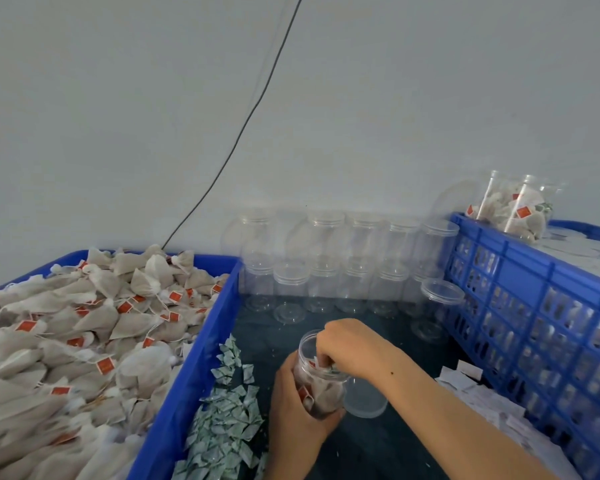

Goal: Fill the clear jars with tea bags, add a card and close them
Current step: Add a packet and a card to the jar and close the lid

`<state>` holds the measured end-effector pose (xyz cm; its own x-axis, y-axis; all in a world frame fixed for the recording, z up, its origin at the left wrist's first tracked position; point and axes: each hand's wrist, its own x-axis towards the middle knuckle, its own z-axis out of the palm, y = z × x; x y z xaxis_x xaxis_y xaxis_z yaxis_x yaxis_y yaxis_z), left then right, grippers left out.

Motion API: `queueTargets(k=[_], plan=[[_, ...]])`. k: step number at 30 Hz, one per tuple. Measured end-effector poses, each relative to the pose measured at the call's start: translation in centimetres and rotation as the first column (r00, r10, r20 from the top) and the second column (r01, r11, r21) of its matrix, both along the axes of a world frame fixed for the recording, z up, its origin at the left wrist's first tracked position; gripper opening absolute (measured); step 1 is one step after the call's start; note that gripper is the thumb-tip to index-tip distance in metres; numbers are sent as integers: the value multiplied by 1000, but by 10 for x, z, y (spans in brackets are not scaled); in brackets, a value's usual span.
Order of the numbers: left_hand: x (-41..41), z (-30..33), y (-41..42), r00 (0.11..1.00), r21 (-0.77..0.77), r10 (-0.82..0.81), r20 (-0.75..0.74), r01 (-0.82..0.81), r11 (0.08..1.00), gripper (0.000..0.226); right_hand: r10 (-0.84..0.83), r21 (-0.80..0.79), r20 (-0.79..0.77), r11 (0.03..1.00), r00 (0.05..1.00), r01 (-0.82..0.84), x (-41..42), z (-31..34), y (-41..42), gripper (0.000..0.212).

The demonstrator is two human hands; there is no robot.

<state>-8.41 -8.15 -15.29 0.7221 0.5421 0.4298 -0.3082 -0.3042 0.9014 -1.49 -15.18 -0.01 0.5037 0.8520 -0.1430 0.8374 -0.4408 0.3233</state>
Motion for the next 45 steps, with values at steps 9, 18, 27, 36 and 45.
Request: queueTargets(k=[9,18,27,36,45], plan=[[1,-2,5,999,-49,51,15,-50,998,98,140,608,-545,745,826,275,9,-15,-36,32],[2,-11,10,997,-38,81,6,-81,996,108,-229,618,-611,460,758,637,30,-129,-63,90],[2,-13,10,994,37,109,12,-109,993,108,-209,647,-523,534,826,544,27,-146,-65,116],[1,-10,8,988,66,154,-2,-154,986,104,-35,706,-514,550,857,446,17,-68,-66,137],[-4,2,6,985,173,154,-77,-139,975,90,276,721,-636,547,721,426,3,-45,-35,91]])
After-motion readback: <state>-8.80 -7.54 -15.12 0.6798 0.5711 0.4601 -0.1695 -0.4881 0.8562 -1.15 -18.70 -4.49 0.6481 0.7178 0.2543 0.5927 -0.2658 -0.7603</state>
